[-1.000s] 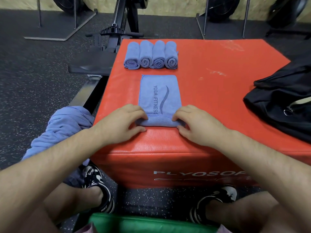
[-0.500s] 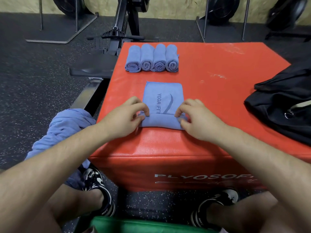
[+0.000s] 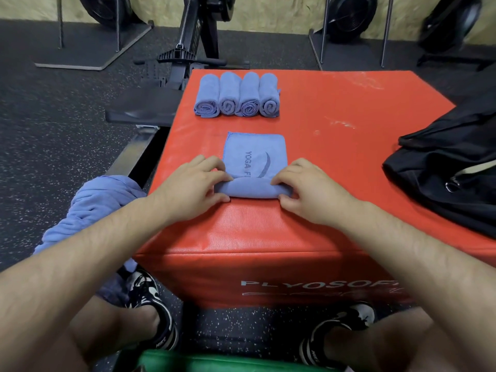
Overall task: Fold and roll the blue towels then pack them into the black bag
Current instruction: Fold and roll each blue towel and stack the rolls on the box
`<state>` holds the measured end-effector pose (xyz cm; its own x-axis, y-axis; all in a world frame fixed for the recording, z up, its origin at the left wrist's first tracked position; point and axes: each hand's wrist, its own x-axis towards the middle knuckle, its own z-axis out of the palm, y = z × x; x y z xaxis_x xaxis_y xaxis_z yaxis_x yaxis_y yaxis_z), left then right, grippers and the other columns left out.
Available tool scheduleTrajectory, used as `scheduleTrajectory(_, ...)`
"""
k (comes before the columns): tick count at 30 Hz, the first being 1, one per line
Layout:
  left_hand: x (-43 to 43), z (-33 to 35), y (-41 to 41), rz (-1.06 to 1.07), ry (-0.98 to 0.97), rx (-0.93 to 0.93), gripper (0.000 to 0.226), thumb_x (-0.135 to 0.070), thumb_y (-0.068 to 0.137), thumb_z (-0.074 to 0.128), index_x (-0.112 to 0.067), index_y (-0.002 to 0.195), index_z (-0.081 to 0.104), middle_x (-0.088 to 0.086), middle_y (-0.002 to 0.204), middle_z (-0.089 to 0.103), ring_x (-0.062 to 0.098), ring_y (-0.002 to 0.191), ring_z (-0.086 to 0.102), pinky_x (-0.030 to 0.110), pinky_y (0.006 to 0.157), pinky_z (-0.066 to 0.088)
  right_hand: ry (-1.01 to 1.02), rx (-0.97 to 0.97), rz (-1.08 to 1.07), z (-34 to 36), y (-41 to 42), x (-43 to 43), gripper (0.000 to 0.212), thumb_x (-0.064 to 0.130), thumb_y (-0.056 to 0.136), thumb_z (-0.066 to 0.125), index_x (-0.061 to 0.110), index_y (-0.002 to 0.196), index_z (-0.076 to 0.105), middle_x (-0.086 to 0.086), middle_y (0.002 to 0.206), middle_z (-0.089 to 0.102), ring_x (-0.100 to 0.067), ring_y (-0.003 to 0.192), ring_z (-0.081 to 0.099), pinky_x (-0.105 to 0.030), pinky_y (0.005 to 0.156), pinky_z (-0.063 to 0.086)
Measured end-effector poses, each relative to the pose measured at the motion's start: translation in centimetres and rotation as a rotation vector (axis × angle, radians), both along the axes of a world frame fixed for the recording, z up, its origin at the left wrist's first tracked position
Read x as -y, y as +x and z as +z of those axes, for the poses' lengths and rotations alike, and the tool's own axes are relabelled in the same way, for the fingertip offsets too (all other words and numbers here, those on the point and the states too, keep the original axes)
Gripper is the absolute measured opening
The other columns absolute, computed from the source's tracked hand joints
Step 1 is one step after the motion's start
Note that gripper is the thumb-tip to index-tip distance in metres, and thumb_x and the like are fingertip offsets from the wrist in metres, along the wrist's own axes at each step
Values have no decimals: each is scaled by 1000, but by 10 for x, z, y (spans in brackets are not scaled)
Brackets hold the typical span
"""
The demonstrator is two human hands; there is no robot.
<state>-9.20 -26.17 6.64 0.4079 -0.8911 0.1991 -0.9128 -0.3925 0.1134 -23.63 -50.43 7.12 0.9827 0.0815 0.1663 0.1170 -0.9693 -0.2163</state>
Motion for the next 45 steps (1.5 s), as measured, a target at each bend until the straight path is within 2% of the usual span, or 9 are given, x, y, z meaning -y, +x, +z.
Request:
scheduleTrajectory(7,8,10,-3,72,40,-222,22,-33,96,61,-27,117,62,-13,89,54,15,92,47,29,78,32,382,-239,-109,23,-1,9,29,16,84,68,30,103,52,9,87,66,-8,68,54,-32,73,48)
scheduleTrajectory(13,13,-1,0,68,-95,-57,14,-23,93,65,-15,105,69,1,101,57,25,94,45,37,84,40,223,-32,-82,9,8,11,23,8,84,66,19,104,66,6,104,51,-16,96,49,-24,88,36)
scheduleTrajectory(17,22,5,-4,-7,-160,-74,19,-12,91,55,-15,102,70,3,99,60,29,88,55,42,81,47,79,92,38,12,11,5,24,0,81,57,16,97,65,1,96,59,-25,89,56,-34,83,43)
scheduleTrajectory(21,18,2,-3,-28,-71,-21,37,-38,95,51,-12,114,69,4,105,62,28,90,58,42,82,50,-61,-24,27,9,10,6,35,36,83,58,19,112,63,1,109,63,-24,102,57,-41,92,47)
scheduleTrajectory(24,17,-5,6,-5,43,-2,59,-53,87,65,-10,128,62,6,116,60,29,101,57,42,89,48,-82,-68,-20,5,13,8,48,31,80,72,21,125,58,0,123,61,-26,116,54,-44,99,44)
scheduleTrajectory(29,20,5,9,7,-55,-206,43,-32,88,72,-16,125,60,1,115,65,22,106,58,36,94,44,133,-144,-59,21,14,7,45,21,82,70,22,122,50,3,110,65,-23,96,60,-36,87,47)
scheduleTrajectory(34,18,3,12,19,-81,-446,17,-30,95,62,-17,106,61,-8,100,59,8,92,48,17,79,34,281,-279,-99,24,16,13,30,20,86,69,28,114,61,15,95,60,-5,80,56,-26,76,41)
scheduleTrajectory(39,25,-4,14,36,-220,-216,26,-32,92,57,-19,112,66,-3,111,53,20,101,46,33,92,37,132,-44,-43,11,22,18,29,16,87,65,20,116,68,3,113,46,-18,108,43,-30,97,36)
scheduleTrajectory(45,37,7,8,-101,-249,-91,22,-11,91,52,-15,100,71,0,101,64,24,86,56,37,82,43,-20,67,29,22,23,0,25,12,82,53,25,99,65,2,99,58,-26,91,56,-44,83,48)
